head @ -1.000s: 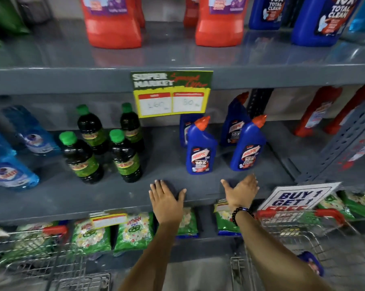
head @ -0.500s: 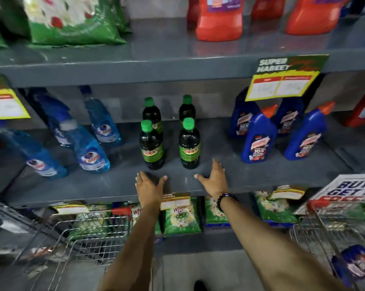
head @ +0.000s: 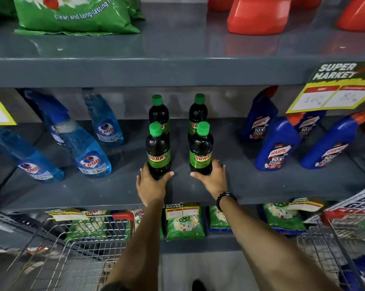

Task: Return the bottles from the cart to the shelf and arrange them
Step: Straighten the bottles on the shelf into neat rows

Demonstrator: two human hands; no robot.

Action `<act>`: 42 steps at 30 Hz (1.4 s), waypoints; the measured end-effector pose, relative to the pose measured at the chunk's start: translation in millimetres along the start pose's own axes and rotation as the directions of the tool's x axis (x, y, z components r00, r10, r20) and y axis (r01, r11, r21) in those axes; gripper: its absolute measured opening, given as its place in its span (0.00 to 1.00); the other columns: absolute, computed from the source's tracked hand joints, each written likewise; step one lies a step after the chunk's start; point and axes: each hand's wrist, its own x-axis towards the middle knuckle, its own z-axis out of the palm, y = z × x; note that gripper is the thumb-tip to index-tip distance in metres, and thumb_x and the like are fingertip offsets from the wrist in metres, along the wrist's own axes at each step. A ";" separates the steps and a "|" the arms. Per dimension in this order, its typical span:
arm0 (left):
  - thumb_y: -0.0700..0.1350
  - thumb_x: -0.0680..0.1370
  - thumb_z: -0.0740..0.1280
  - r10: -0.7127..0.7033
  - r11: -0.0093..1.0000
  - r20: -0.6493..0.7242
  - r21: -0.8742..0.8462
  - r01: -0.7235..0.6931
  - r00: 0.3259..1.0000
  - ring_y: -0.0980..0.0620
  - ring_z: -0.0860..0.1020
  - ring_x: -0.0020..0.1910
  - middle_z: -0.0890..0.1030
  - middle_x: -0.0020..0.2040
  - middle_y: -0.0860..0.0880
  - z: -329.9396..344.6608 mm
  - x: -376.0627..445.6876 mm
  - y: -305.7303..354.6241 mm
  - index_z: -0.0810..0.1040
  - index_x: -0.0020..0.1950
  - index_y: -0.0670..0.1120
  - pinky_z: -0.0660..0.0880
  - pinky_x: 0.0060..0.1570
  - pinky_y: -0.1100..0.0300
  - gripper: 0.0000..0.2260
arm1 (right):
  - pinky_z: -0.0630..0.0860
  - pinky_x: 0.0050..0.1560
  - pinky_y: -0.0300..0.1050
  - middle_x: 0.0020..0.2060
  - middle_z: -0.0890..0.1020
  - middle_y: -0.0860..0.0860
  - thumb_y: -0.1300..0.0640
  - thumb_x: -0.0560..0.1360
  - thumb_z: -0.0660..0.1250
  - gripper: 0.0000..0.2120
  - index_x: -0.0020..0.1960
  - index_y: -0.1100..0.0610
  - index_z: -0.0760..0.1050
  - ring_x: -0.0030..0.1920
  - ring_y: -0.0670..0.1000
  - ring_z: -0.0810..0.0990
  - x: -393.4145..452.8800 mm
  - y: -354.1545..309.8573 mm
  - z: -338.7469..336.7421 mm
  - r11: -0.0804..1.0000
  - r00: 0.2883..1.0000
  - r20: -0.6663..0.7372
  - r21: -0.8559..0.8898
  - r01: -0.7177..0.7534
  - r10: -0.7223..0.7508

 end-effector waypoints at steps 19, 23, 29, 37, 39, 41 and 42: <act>0.56 0.67 0.73 0.010 0.998 -0.038 -0.054 -0.012 0.999 0.42 0.68 0.68 0.76 0.65 0.44 0.3 1.4 -2.3 0.67 0.68 0.46 0.66 0.68 0.42 0.34 | 0.67 0.66 0.60 0.55 0.79 0.57 0.42 0.58 0.76 0.32 0.53 0.59 0.72 0.60 0.59 0.71 -5.3 0.2 2.9 0.994 0.998 -0.046 -0.106 0.027 -0.032; 0.54 0.68 0.73 0.012 0.999 -0.064 -0.049 -0.015 0.998 0.42 0.69 0.67 0.76 0.64 0.42 1.6 1.4 -1.6 0.68 0.67 0.45 0.66 0.68 0.43 0.31 | 0.68 0.64 0.61 0.52 0.79 0.58 0.44 0.59 0.77 0.31 0.52 0.61 0.72 0.57 0.59 0.72 -5.0 0.6 3.1 0.993 0.997 -0.061 -0.108 0.044 -0.051; 0.53 0.69 0.72 -0.002 0.999 -0.058 -0.048 -0.001 0.998 0.42 0.69 0.68 0.75 0.65 0.41 2.0 0.7 -3.5 0.67 0.68 0.46 0.66 0.68 0.42 0.31 | 0.67 0.65 0.59 0.55 0.78 0.57 0.42 0.60 0.75 0.32 0.55 0.60 0.72 0.59 0.60 0.71 -3.2 3.9 3.7 0.992 0.998 -0.037 -0.119 0.036 -0.041; 0.54 0.68 0.72 0.009 0.999 -0.053 -0.048 -0.012 0.999 0.42 0.68 0.68 0.75 0.66 0.41 2.3 0.5 -4.5 0.67 0.68 0.46 0.65 0.69 0.42 0.31 | 0.65 0.67 0.59 0.55 0.78 0.58 0.42 0.61 0.75 0.31 0.55 0.61 0.72 0.58 0.60 0.72 -0.5 8.0 5.6 0.988 0.996 -0.050 -0.140 0.063 -0.071; 0.54 0.68 0.72 0.012 0.999 -0.053 -0.044 -0.014 0.999 0.42 0.68 0.68 0.76 0.65 0.41 2.6 0.4 -4.4 0.67 0.68 0.46 0.65 0.69 0.42 0.31 | 0.62 0.69 0.58 0.55 0.78 0.58 0.42 0.61 0.75 0.31 0.55 0.61 0.72 0.59 0.60 0.73 -0.2 9.8 6.2 0.987 0.996 -0.047 -0.145 0.066 -0.074; 0.53 0.68 0.73 0.020 0.999 -0.046 -0.037 -0.021 0.999 0.42 0.67 0.69 0.75 0.66 0.42 2.5 1.2 -4.6 0.67 0.68 0.46 0.64 0.70 0.42 0.32 | 0.60 0.71 0.56 0.56 0.78 0.58 0.42 0.61 0.75 0.32 0.56 0.61 0.72 0.60 0.60 0.73 0.6 9.8 5.7 0.985 0.996 -0.037 -0.158 0.069 -0.076; 0.52 0.68 0.74 0.020 0.999 -0.031 -0.034 -0.022 0.999 0.42 0.65 0.70 0.74 0.67 0.42 1.9 1.9 -5.1 0.65 0.69 0.46 0.62 0.71 0.43 0.33 | 0.58 0.72 0.56 0.58 0.77 0.59 0.42 0.61 0.75 0.34 0.58 0.62 0.71 0.62 0.60 0.72 1.0 9.3 5.1 0.983 0.996 -0.029 -0.166 0.074 -0.080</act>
